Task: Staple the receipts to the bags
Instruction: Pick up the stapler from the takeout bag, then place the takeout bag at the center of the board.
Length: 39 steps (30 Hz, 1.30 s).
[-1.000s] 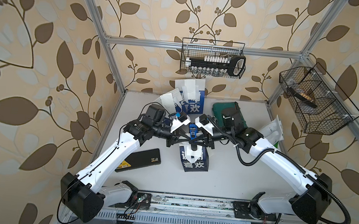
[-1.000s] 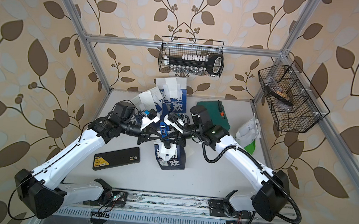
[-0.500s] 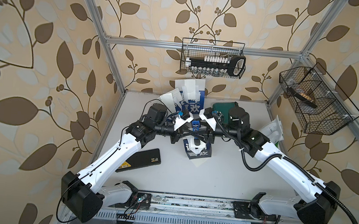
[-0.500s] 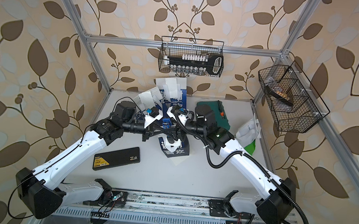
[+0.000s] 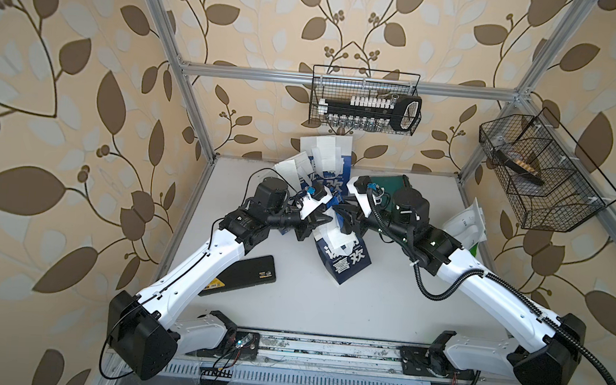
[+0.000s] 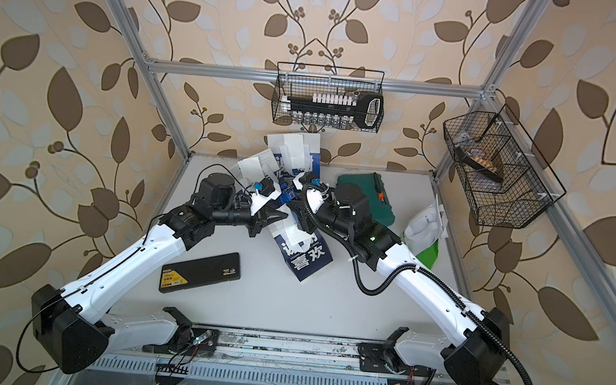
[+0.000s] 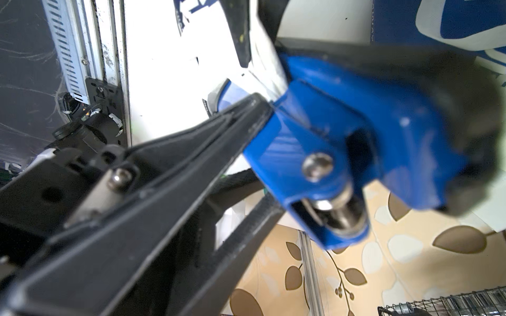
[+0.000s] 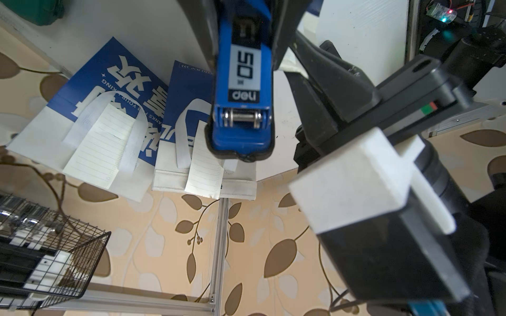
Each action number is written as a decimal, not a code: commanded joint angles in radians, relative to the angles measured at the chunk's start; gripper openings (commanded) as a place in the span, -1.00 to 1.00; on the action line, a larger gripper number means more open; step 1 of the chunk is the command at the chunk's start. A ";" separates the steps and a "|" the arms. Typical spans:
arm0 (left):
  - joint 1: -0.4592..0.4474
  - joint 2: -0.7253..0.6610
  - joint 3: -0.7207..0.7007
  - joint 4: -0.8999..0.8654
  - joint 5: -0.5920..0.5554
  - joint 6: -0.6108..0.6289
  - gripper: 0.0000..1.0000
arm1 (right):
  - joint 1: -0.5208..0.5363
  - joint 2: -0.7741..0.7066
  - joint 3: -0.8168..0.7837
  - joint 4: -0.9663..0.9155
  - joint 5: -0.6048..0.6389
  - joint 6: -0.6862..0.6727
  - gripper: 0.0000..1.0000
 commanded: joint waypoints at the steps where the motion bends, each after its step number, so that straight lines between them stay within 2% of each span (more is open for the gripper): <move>1: -0.020 -0.031 0.022 0.091 0.072 0.015 -1.00 | -0.025 -0.004 -0.013 0.018 0.130 0.004 -0.96; 4: -0.020 -0.032 0.022 0.084 0.052 0.020 -1.00 | -0.040 -0.007 -0.020 0.052 0.143 0.048 -1.00; 7: -0.020 -0.034 0.019 0.070 0.013 0.028 -1.00 | -0.087 -0.031 -0.041 0.113 0.208 0.119 -1.00; 11: -0.019 -0.034 0.012 0.054 -0.037 0.046 -1.00 | -0.204 -0.079 -0.075 0.173 0.324 0.253 -1.00; 17: -0.019 -0.011 0.001 0.056 -0.072 0.055 -1.00 | -0.380 -0.157 -0.150 0.192 0.365 0.488 -1.00; 19: -0.019 -0.002 -0.002 0.075 -0.085 0.046 -1.00 | -0.409 -0.167 -0.162 0.168 0.371 0.522 -1.00; 25: -0.019 0.051 -0.009 0.232 -0.153 0.045 -1.00 | -0.413 -0.186 -0.234 0.035 0.438 0.491 -1.00; 30: -0.021 0.197 -0.012 0.400 -0.350 0.094 -1.00 | -0.391 -0.200 -0.344 -0.054 0.407 0.562 -1.00; 33: -0.021 0.307 0.002 0.518 -0.472 0.064 -1.00 | -0.367 -0.215 -0.408 -0.059 0.382 0.579 -1.00; 35: -0.028 0.361 0.033 0.552 -0.494 0.047 -1.00 | -0.351 -0.219 -0.424 -0.078 0.389 0.570 -1.00; 38: -0.047 0.441 0.102 0.557 -0.505 0.040 -0.81 | -0.348 -0.205 -0.443 -0.122 0.389 0.565 -1.00; 39: -0.055 0.465 0.125 0.558 -0.517 0.042 -0.65 | -0.349 -0.191 -0.448 -0.139 0.387 0.564 -1.00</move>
